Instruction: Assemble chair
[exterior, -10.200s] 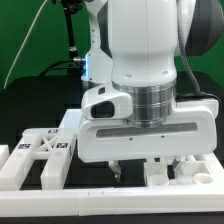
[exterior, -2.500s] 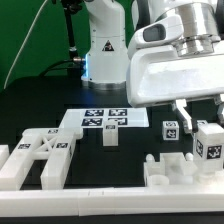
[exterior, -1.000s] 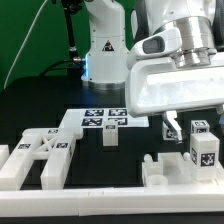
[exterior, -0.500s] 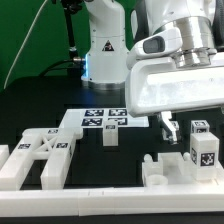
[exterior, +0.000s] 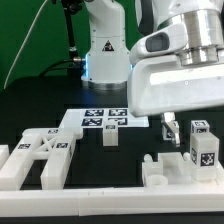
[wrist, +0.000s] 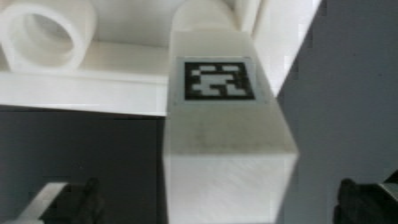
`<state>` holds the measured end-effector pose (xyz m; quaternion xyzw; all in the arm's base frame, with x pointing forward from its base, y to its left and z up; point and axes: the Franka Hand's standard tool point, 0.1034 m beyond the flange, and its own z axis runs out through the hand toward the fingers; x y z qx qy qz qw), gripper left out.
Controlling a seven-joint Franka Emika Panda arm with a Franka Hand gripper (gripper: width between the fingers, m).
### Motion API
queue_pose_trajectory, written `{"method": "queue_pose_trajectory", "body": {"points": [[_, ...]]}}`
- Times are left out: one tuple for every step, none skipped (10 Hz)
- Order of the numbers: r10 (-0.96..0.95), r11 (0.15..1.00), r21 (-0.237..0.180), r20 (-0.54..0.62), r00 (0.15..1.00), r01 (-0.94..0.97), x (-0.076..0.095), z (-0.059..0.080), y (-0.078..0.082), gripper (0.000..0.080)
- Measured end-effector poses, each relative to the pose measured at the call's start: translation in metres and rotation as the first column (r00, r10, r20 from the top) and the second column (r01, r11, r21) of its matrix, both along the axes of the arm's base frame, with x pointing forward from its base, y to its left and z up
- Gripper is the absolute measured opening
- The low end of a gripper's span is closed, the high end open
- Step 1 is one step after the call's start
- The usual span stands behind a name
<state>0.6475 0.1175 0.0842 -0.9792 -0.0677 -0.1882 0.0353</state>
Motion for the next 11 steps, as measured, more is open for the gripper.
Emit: {"method": "queue_pose_trajectory", "body": {"points": [[0.003, 1.000, -0.002, -0.062, 0.998, -0.003, 0.001, -0.002, 0.000, 0.0649], [0.009, 1.000, -0.006, -0.145, 0.989, -0.010, -0.002, -0.007, 0.001, 0.0649], [0.010, 1.000, -0.011, -0.217, 0.976, -0.013, -0.002, -0.009, -0.002, 0.0649], [0.012, 1.000, -0.014, -0.238, 0.971, -0.015, 0.000, -0.010, -0.007, 0.0649], [0.005, 1.000, -0.015, -0.233, 0.972, -0.009, -0.001, -0.012, -0.011, 0.0649], [-0.004, 1.000, -0.014, -0.234, 0.972, 0.000, -0.001, -0.012, -0.010, 0.0649], [-0.004, 1.000, -0.014, -0.235, 0.972, 0.001, -0.001, -0.012, -0.010, 0.0553], [-0.031, 1.000, -0.009, -0.237, 0.971, 0.030, -0.001, -0.012, -0.010, 0.0553], [-0.113, 0.993, 0.005, -0.246, 0.963, 0.118, -0.001, -0.012, -0.009, 0.0335], [-0.180, 0.982, 0.017, -0.254, 0.950, 0.190, -0.001, -0.012, -0.008, 0.0284], [-0.234, 0.968, 0.026, -0.261, 0.936, 0.249, -0.001, -0.012, -0.008, 0.0284]]}}
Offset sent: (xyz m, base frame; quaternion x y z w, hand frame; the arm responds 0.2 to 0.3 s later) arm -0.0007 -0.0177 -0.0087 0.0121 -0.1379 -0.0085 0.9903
